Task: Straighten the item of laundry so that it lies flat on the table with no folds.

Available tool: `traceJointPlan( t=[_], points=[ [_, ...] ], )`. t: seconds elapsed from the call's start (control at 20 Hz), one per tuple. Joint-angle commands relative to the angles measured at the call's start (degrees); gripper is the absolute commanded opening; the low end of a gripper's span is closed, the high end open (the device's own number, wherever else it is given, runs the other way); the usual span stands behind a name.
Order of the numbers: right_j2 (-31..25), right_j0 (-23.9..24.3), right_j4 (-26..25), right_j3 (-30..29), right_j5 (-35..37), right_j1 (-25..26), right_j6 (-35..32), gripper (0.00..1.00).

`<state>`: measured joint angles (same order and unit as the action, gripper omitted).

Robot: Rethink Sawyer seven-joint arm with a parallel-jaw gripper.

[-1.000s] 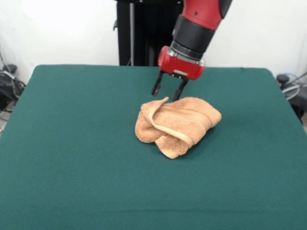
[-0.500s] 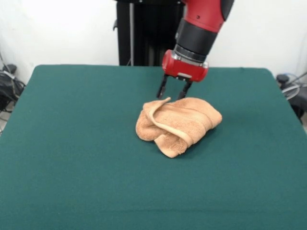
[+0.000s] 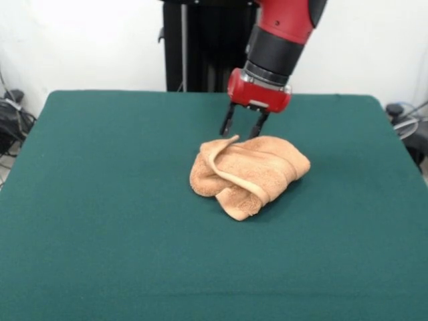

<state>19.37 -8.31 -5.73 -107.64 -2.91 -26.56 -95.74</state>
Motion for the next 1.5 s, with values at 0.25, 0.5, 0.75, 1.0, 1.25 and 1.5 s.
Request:
traceJointPlan(
  t=[0.25, 0.5, 0.75, 1.0, 1.25, 1.5],
  points=[
    [-3.61, -1.27, -2.26, -2.73, 7.37, -4.52, -5.38, 1.0],
    [-4.45, -0.18, -2.64, -3.72, 10.16, -8.77, -4.34, 1.0],
    [-4.06, -0.28, -2.92, -3.53, 11.11, -9.66, -4.39, 1.0],
    [-3.37, -0.73, -3.01, -3.27, 10.05, -9.35, -5.29, 1.0],
    [-2.89, -0.98, -2.86, -3.37, 6.88, -9.31, -6.62, 1.0],
    [-1.79, -1.46, -3.06, -3.89, 3.93, -8.82, -7.58, 1.0]
  ],
)
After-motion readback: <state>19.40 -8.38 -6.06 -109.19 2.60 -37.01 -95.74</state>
